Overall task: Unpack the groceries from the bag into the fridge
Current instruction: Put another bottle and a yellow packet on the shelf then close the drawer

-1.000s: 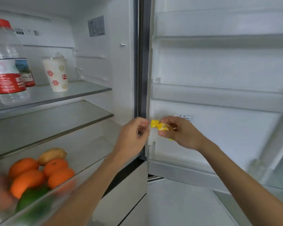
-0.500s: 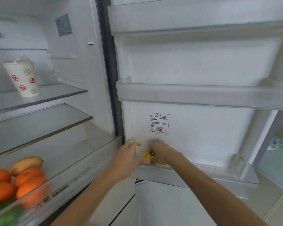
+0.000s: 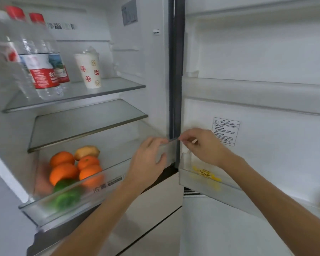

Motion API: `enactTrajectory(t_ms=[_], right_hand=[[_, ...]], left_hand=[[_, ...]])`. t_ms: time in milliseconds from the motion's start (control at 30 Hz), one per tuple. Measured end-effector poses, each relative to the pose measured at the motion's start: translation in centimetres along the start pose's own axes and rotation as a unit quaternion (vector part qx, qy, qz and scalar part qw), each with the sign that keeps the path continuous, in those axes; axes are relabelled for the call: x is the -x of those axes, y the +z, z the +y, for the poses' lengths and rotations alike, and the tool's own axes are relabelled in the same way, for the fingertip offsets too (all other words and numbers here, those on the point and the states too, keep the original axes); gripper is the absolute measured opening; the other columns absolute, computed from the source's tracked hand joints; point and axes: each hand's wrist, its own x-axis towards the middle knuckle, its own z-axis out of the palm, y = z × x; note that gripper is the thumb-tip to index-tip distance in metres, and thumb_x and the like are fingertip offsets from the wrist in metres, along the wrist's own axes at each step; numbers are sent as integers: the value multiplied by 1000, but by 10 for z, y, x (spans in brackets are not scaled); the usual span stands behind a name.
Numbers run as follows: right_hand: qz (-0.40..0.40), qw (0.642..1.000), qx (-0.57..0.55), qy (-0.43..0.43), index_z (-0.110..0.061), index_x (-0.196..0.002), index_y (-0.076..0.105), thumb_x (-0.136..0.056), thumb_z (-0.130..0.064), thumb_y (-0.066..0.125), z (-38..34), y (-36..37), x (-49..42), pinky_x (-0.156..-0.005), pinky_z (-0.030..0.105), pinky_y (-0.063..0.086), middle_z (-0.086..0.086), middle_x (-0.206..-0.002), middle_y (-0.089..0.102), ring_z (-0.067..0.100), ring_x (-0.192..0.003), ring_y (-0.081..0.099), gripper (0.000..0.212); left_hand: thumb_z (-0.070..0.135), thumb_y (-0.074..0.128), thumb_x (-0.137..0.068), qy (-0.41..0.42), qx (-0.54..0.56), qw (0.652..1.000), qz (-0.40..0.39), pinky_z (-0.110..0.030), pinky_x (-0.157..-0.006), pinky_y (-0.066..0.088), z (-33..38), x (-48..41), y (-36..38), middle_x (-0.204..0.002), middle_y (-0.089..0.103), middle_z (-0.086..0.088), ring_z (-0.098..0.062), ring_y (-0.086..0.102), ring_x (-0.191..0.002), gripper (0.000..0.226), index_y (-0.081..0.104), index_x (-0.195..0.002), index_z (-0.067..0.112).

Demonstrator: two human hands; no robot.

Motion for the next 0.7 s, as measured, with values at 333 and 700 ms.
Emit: enactTrajectory(t_ms=[333,700], right_hand=[[-71,985,69,-139,-29,-140,39,-86,-23,72,-115,122,-18,-103,32,47,-1,-155,14,16,-133,40,63],[-64,992,64,-91,-31,-145,32,-70,-29,85,-128,145,-55,-112,40,36,-3,-159,8,22,-145,22,91]], left_hand=[[32,80,-76,-123,-228,966,8,-43,-107,41,-67,75,-120,-136,55,-4,-27,51,-126,65,53,-134,18],[63,69,-78,-201,-202,959,-7,-40,-116,27,-110,94,-156,-146,45,0,-25,42,-135,92,25,-150,26]])
